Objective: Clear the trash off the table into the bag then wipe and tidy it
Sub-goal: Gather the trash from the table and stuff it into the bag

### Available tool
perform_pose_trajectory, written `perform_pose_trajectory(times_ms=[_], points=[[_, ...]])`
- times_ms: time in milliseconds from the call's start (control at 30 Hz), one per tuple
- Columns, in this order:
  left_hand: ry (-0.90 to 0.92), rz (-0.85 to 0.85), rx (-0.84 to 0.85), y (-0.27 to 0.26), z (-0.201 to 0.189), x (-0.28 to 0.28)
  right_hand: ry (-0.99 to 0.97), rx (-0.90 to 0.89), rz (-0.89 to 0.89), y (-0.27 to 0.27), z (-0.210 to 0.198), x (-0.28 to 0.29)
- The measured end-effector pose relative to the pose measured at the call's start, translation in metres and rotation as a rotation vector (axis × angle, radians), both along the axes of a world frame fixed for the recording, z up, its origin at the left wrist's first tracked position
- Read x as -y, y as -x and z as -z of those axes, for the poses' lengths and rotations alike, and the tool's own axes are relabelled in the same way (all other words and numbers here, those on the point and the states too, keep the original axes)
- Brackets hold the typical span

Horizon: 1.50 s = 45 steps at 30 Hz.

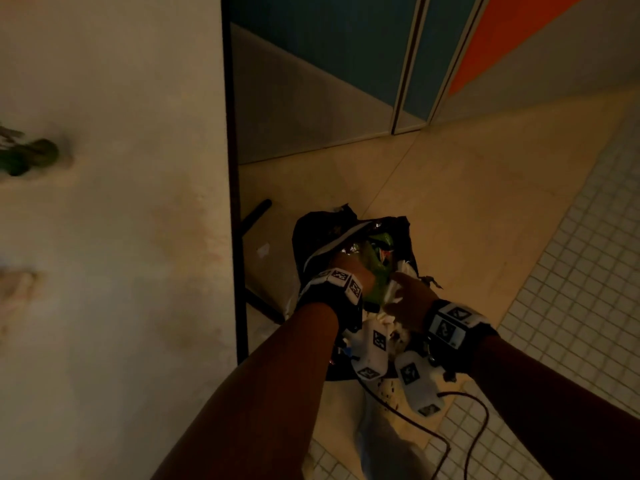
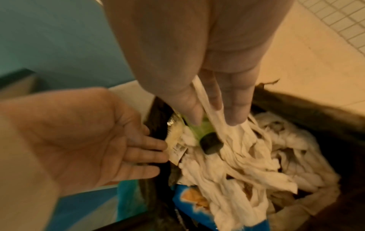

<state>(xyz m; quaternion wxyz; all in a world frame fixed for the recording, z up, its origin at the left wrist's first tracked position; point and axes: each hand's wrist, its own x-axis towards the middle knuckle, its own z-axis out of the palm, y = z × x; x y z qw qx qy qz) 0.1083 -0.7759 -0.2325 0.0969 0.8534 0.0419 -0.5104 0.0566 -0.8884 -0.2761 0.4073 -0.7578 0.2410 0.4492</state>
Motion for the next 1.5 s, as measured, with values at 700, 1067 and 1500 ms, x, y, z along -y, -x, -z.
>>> perform_pose_trajectory(times_ms=[700, 1067, 1500], points=[[0.832, -0.273, 0.339, 0.052, -0.259, -0.156, -0.099, 0.504, -0.15, 0.061, -0.243, -0.068], [0.353, -0.118, 0.651, 0.073, -0.294, -0.427, -0.058, 0.723, -0.253, 0.067, -0.303, -0.27], [-0.191, -0.215, 0.572, 0.082, -0.265, -0.562, 0.169, 0.659, -0.659, -0.007, -0.269, -0.433]])
